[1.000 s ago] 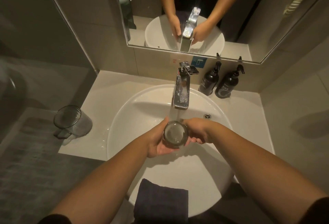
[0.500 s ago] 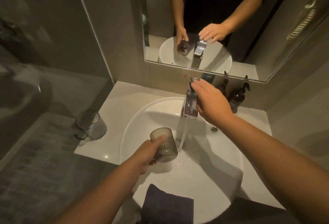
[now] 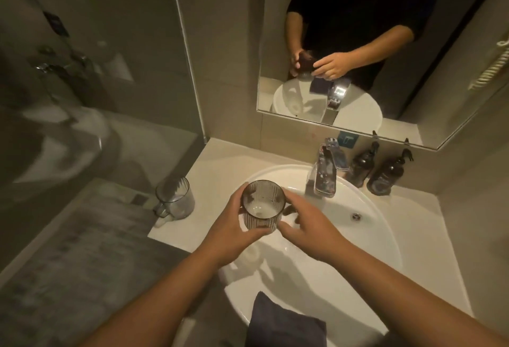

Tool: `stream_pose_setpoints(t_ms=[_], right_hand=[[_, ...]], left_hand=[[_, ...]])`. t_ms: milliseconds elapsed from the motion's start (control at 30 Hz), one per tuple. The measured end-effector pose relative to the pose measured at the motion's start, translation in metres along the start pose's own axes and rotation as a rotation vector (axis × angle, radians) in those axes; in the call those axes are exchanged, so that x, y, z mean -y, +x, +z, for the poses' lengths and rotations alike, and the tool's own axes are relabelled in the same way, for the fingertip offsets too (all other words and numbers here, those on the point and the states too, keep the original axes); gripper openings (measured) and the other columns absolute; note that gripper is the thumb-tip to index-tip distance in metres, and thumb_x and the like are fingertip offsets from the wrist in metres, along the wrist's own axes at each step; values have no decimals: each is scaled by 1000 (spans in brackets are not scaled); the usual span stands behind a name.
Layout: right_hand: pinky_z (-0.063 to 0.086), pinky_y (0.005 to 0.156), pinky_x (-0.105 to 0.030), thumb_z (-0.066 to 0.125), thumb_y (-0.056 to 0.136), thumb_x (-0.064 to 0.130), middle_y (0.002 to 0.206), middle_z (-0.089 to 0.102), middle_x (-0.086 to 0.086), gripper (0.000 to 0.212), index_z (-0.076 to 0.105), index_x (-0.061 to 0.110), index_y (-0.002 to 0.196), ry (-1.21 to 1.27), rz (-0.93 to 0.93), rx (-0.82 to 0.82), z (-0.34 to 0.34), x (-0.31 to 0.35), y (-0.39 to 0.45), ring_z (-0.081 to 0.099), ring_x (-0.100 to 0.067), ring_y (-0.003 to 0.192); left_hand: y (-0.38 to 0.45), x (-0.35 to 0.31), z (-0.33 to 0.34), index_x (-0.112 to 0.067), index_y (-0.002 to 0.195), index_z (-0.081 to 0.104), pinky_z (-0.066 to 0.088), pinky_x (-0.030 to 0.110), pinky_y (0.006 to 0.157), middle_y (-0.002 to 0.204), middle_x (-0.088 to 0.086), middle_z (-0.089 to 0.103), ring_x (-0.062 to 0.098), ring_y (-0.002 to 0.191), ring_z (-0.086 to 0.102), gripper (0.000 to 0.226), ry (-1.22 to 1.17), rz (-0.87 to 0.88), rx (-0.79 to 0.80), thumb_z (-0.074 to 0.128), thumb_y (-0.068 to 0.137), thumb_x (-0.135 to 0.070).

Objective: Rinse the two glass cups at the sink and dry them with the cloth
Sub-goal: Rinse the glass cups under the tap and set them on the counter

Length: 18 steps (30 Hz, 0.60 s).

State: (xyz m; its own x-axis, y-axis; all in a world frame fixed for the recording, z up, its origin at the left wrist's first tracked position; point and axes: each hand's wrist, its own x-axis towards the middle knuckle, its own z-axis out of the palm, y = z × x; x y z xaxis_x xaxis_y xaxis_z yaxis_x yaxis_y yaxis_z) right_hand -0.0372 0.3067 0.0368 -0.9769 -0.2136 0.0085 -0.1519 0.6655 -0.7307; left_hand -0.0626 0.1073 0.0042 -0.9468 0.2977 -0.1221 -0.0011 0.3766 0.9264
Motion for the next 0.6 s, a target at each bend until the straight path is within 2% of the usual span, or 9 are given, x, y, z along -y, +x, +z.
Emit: stream_pose_setpoints(t_ms=[33,133,233,433,500,600], right_hand=[[42,76,-16,65,83,30,127,52,22,64,35,44,138,52,16,35,2,0,8,56,3,101],[46,78,-17,72,81,27,125,54,19,66,39,40,137,121,28,85,10,7,28,58,0,103],[48,81,-22,76,79,25,123,56,16,69,40,34,139,100,26,86,22,17,49,59,-3,102],[52,83,-32,75,79,25,125,57,13,71,39,30,140,48,1,95,51,21,95,61,-10,101],[52,84,-30,75,78,23,127,57,10,70,40,28,139,34,12,99,60,19,112,61,-12,100],[50,85,-27,75,78,21,130,59,7,68,42,25,138,13,48,116,70,11,134,63,-14,103]], left_hand=[[0,1,-6,-55,137,19,37,15,105,139,-35,40,-17,124,44,96,21,13,-10,87,74,-30],[4,6,-25,-47,144,19,35,24,111,149,-17,40,2,137,41,97,101,31,-17,86,76,-27],[10,15,-42,-33,154,20,35,36,116,154,-4,34,14,140,38,103,217,43,-87,86,75,-31],[30,39,-71,-30,158,18,41,43,113,153,-3,39,18,135,46,102,210,-67,-132,83,79,-33],[39,48,-74,-34,154,26,43,43,113,149,-5,48,14,133,51,94,135,-104,-146,83,80,-29],[52,59,-74,-56,122,45,49,31,104,121,-21,62,-1,115,60,68,24,-141,-182,82,78,-18]])
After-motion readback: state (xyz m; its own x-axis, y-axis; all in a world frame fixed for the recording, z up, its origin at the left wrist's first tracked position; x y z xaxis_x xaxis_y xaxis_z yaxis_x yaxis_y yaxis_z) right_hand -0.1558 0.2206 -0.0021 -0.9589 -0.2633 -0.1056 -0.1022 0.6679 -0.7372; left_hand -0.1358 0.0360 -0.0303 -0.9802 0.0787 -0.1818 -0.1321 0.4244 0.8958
